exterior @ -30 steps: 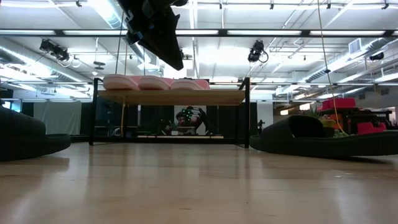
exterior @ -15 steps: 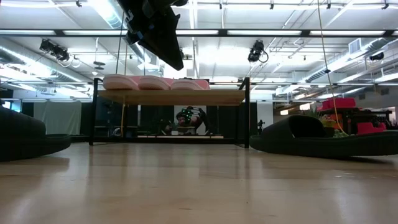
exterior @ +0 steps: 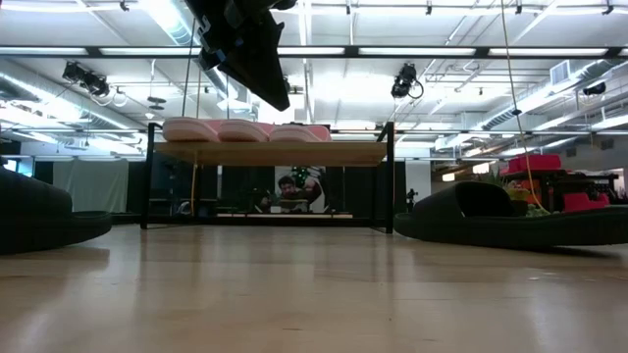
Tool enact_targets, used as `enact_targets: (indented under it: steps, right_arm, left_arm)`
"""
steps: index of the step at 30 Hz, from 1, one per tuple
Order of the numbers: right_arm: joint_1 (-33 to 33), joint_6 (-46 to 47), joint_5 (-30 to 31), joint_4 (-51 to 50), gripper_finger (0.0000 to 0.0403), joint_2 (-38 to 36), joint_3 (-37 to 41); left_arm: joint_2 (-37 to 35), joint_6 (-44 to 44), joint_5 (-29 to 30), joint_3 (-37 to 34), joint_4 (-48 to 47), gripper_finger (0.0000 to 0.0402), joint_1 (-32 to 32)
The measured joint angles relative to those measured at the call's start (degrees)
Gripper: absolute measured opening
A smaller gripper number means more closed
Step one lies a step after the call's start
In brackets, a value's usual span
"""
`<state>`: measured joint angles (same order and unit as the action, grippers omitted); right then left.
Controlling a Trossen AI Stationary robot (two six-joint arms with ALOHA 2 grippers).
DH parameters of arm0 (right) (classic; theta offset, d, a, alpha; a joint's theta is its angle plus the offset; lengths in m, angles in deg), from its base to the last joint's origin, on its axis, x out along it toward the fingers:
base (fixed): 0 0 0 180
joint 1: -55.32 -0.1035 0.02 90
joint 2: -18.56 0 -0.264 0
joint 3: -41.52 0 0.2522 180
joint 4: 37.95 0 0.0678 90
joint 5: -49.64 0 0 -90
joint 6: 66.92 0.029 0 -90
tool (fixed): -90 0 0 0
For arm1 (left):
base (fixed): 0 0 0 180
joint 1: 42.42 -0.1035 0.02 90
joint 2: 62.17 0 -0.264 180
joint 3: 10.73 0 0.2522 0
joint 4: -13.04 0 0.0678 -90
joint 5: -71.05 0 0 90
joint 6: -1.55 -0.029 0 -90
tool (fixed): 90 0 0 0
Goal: Pick and place slides into the shelf
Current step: Put the pink slide on the shelf
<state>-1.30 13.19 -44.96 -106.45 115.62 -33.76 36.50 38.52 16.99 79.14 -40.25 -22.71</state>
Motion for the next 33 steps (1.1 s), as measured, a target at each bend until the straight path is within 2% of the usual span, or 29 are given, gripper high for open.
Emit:
enact_targets:
  steps: [7,10,15,22,33]
  right_arm:
    - [-0.22,-3.25,12.03,-0.68,0.008,0.0,-8.91]
    - [-0.18,-3.54,14.92,-3.71,0.008,-0.04,-11.38]
    - [-0.27,-4.64,14.99,-7.34,0.0084,-0.09,-11.09]
    - [-0.31,-4.35,9.64,-15.97,0.0111,-0.09,-10.16]
    - [-0.69,-3.61,11.35,-20.32,0.0181,-0.09,-10.07]
  left_arm:
    - [0.0,0.0,0.0,0.0,0.73,0.0021,0.01]
    - [0.0,0.0,-0.02,0.0,0.9,0.0014,0.0]
    - [0.0,0.0,0.01,0.0,0.9,0.001,0.11]
    - [-0.01,-0.07,-0.01,0.0,0.87,0.0022,0.11]
    - [-0.01,-0.07,-0.02,0.0,0.85,0.0012,0.11]
